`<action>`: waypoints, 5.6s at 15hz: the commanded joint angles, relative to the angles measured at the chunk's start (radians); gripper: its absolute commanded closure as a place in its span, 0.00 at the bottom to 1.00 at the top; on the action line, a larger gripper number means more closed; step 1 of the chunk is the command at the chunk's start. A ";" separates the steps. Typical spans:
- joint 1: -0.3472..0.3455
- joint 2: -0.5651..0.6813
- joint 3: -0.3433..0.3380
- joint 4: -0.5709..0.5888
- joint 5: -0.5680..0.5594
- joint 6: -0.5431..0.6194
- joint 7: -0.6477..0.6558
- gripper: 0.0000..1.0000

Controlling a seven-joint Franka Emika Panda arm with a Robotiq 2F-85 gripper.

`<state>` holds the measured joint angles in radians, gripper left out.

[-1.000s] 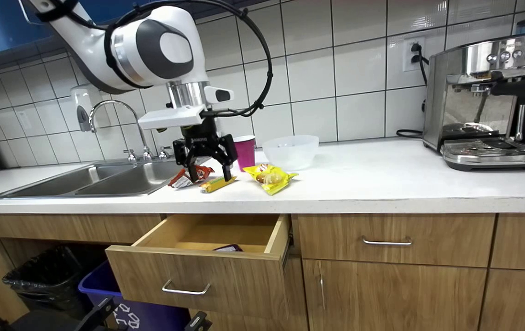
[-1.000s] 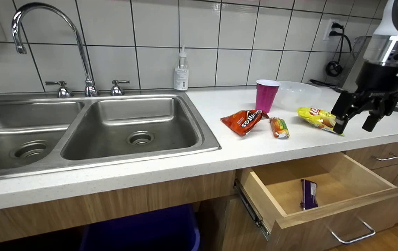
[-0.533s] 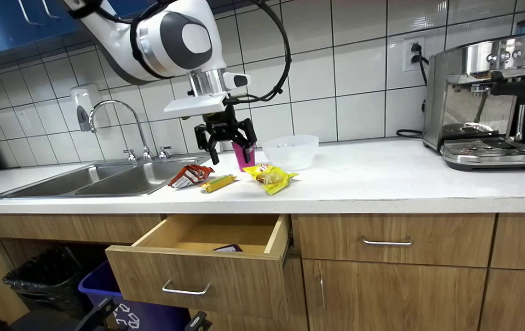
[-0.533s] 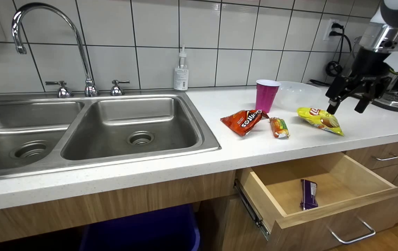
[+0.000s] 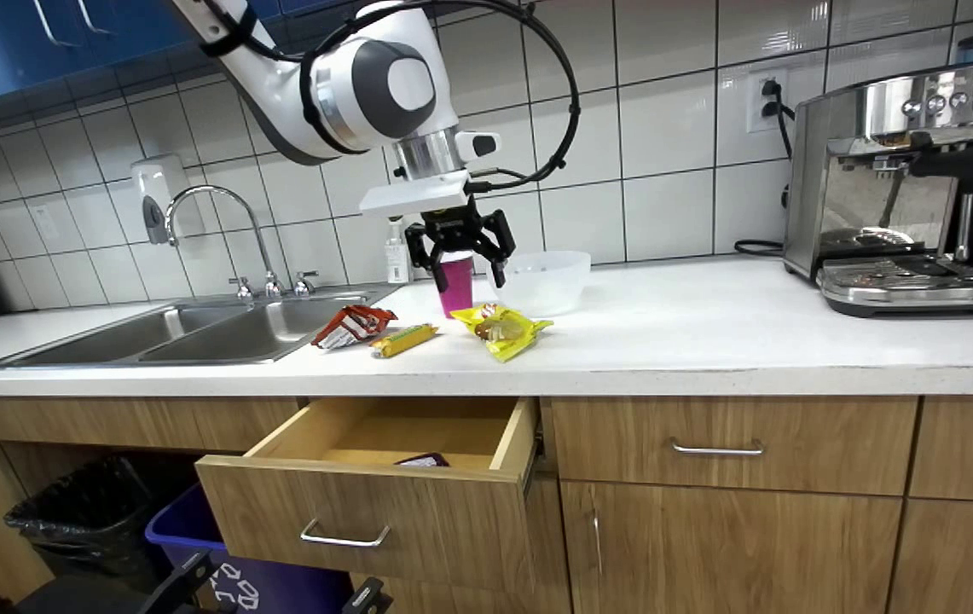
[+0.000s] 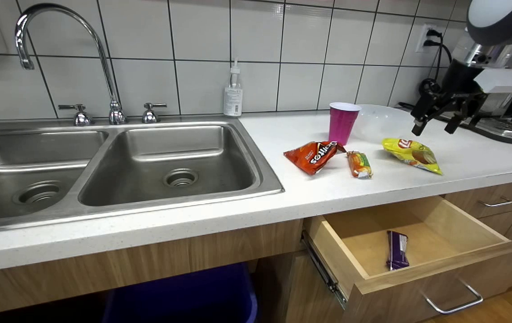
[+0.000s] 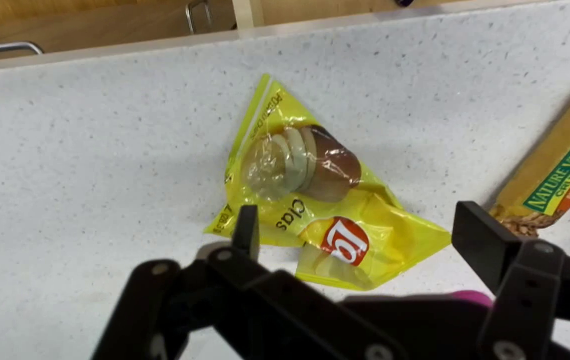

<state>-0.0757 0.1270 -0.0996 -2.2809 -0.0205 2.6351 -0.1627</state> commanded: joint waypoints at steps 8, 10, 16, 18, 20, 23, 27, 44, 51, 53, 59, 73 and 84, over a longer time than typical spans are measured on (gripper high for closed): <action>-0.073 0.187 0.052 0.207 0.090 0.006 -0.185 0.00; -0.085 0.215 0.065 0.236 0.103 0.006 -0.204 0.00; -0.099 0.282 0.085 0.296 0.090 0.000 -0.201 0.00; -0.102 0.298 0.090 0.305 0.089 -0.003 -0.202 0.00; -0.103 0.312 0.092 0.312 0.086 -0.001 -0.198 0.00; -0.102 0.334 0.091 0.320 0.082 -0.004 -0.191 0.00; -0.102 0.353 0.092 0.320 0.076 -0.011 -0.191 0.00; -0.097 0.285 0.099 0.207 0.074 -0.017 -0.190 0.00; -0.086 0.190 0.092 0.079 0.068 -0.012 -0.184 0.00; -0.083 0.158 0.089 0.035 0.069 -0.008 -0.181 0.00; -0.076 0.062 0.081 -0.096 0.075 -0.003 -0.175 0.00; -0.036 -0.106 0.072 -0.258 0.085 -0.020 -0.188 0.00; 0.022 -0.112 0.086 -0.199 0.072 -0.048 -0.190 0.00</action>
<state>-0.0689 0.0398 -0.0203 -2.5072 0.0571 2.6345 -0.3345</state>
